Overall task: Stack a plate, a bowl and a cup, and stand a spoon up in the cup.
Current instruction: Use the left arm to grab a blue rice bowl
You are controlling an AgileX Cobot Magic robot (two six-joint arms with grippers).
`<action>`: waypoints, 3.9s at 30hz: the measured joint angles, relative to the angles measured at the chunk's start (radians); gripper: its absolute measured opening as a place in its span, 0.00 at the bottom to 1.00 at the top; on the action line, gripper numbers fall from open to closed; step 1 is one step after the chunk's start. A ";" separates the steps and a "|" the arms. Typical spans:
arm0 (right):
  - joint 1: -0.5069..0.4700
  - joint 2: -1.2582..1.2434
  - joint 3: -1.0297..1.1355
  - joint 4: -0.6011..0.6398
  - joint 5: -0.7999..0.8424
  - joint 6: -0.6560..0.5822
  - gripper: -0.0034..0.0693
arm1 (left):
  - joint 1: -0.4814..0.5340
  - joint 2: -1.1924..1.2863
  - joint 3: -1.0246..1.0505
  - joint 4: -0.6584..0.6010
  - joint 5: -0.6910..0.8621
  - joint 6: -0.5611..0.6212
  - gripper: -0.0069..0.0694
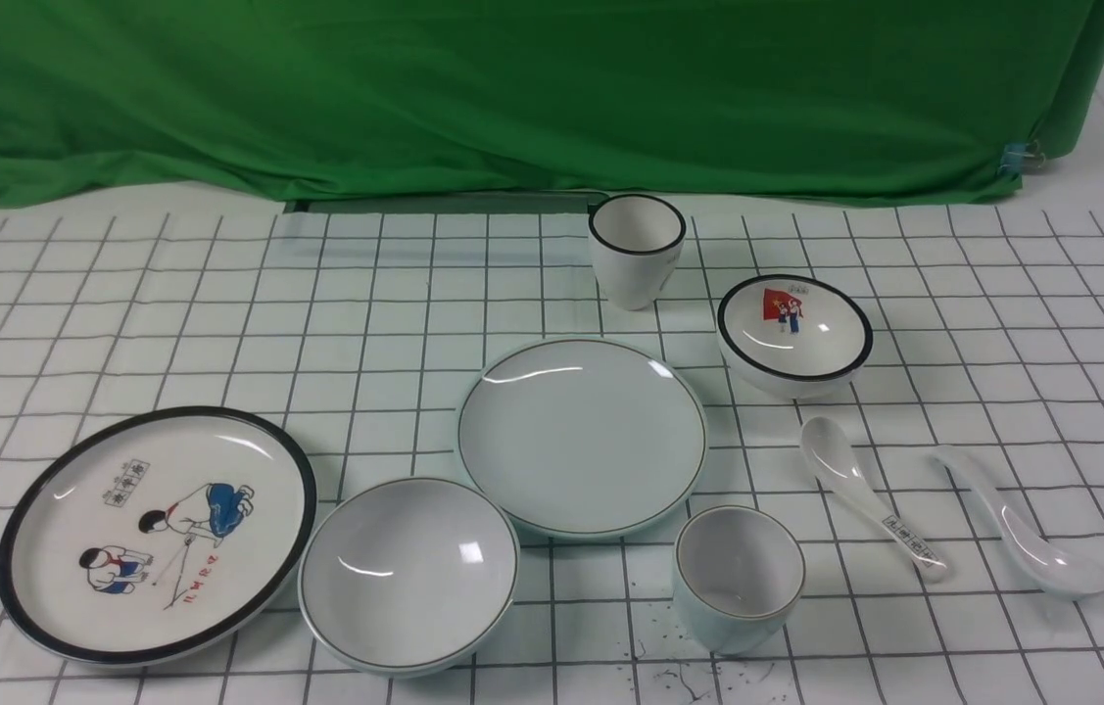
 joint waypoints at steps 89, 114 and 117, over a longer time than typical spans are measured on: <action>0.561 1.116 -0.967 0.209 0.702 -0.477 0.09 | -0.479 1.596 -0.940 -0.030 0.473 -0.058 0.73; 0.561 1.116 -0.968 0.176 0.668 -0.491 0.11 | -0.477 1.656 -1.247 0.096 0.625 -0.052 0.08; 0.561 1.116 -0.968 0.156 0.664 -0.491 0.11 | -0.477 1.663 -1.374 0.017 0.623 0.005 0.08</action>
